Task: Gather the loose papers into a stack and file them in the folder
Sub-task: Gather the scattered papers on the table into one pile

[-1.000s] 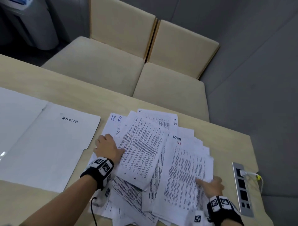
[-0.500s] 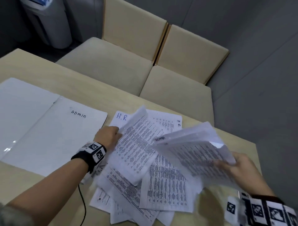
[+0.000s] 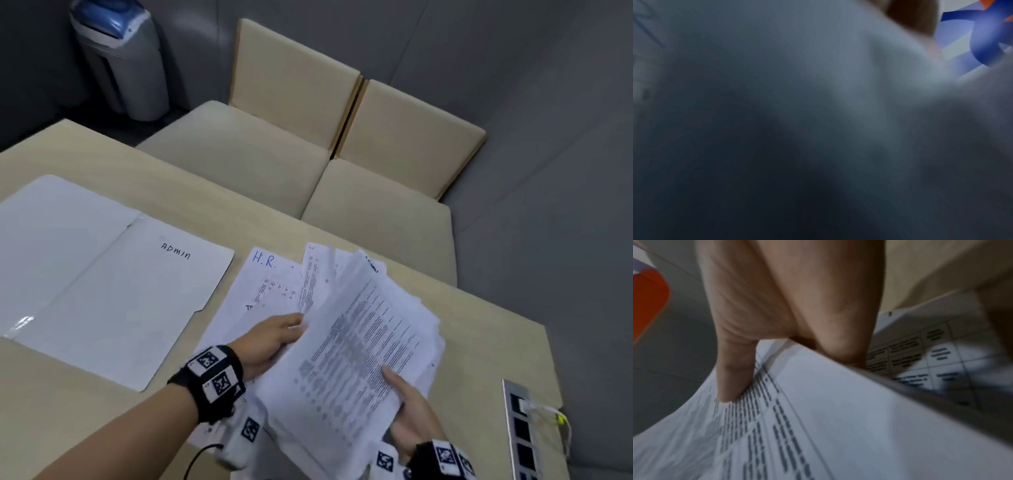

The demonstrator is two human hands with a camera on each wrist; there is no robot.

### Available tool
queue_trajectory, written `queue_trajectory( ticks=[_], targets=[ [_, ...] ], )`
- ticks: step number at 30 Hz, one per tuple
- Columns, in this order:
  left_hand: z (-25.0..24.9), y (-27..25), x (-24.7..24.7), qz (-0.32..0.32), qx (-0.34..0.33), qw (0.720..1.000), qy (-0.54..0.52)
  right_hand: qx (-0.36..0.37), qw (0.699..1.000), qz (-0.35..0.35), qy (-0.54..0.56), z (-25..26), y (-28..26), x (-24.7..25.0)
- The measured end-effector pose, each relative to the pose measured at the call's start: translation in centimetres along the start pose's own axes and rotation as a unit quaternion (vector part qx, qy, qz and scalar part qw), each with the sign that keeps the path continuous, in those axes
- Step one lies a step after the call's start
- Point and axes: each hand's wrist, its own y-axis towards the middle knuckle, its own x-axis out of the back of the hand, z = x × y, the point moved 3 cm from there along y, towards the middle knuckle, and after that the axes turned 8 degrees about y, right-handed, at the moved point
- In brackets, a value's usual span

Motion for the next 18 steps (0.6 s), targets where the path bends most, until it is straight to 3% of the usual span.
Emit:
queue_trajectory(
  ticks=[3,5,8,10,12,15,16,18],
  targets=[
    [1.1,0.6,-0.7,-0.025,0.06,0.995,0.069,0.015,1.0,0.005,0.0,0.3,0.2,0.5],
    [1.5,1.3,-0.1,-0.129,0.081,0.975,0.159,0.049,0.998,-0.028,-0.03,1.4,0.4,1.2],
    [1.7,2.4,1.5,-0.324,0.03,0.902,0.284,0.103,0.978,-0.132,-0.122,3.4,0.0,1.7],
    [1.6,2.9,1.9,-0.39,0.012,0.847,0.362,0.152,0.937,-0.238,-0.204,4.6,-0.3,3.1],
    [1.7,3.8,1.7,-0.395,0.023,0.813,0.428,0.171,0.902,-0.297,-0.262,5.2,0.3,5.1],
    [0.9,5.2,0.7,-0.339,0.027,0.8,0.494,0.138,0.855,-0.359,-0.349,5.3,1.4,6.6],
    [0.8,5.7,0.4,-0.318,0.031,0.798,0.511,0.134,0.856,-0.362,-0.345,5.3,1.7,6.3],
    [0.4,6.5,-0.5,-0.254,0.06,0.803,0.535,0.139,0.886,-0.322,-0.303,5.1,2.8,5.3]
  ],
)
